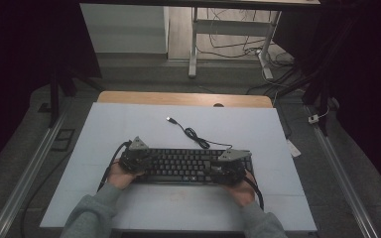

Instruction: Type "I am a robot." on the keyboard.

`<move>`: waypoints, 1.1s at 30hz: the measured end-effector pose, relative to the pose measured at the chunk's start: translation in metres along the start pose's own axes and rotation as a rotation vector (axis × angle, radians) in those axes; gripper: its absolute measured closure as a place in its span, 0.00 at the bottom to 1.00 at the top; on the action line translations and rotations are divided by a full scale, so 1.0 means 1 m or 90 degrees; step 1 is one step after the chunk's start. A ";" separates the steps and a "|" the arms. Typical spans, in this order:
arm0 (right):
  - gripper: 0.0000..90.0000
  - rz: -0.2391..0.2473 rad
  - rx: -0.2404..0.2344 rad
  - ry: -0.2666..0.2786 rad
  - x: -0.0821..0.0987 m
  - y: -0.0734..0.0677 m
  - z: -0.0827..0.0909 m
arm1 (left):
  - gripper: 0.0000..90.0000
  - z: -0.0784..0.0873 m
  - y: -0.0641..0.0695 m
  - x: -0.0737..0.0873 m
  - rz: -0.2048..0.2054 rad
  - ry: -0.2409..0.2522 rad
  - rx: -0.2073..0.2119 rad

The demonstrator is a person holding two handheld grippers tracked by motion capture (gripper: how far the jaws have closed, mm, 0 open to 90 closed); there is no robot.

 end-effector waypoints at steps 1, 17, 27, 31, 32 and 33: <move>0.57 -0.001 -0.001 0.001 0.000 0.000 0.000 | 0.99 -0.002 0.001 0.000 -0.002 -0.004 0.001; 0.57 0.001 0.000 -0.003 0.000 0.000 -0.001 | 0.99 -0.021 0.004 0.002 -0.010 -0.035 -0.010; 0.57 0.001 0.001 -0.002 0.000 0.000 0.000 | 0.99 -0.020 0.004 0.002 -0.012 -0.028 -0.016; 0.57 -0.001 0.004 0.000 0.000 0.000 0.001 | 0.99 -0.005 0.001 -0.002 0.000 0.013 -0.016; 0.57 0.001 0.004 -0.001 0.000 0.001 0.001 | 0.99 0.000 0.000 -0.002 0.005 0.022 -0.017; 0.57 0.000 0.005 -0.001 0.000 0.001 0.001 | 0.98 0.003 -0.001 -0.002 0.009 0.027 -0.016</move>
Point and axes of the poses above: each handheld gripper's, and its own axes: z roughly backward along the jaws, x roughly out of its underside, y roughly to its right, the point moved 2 cm from there along -z, roughly forward along the jaws, and after that the axes turned 4 degrees about y, right-handed, at the moved point
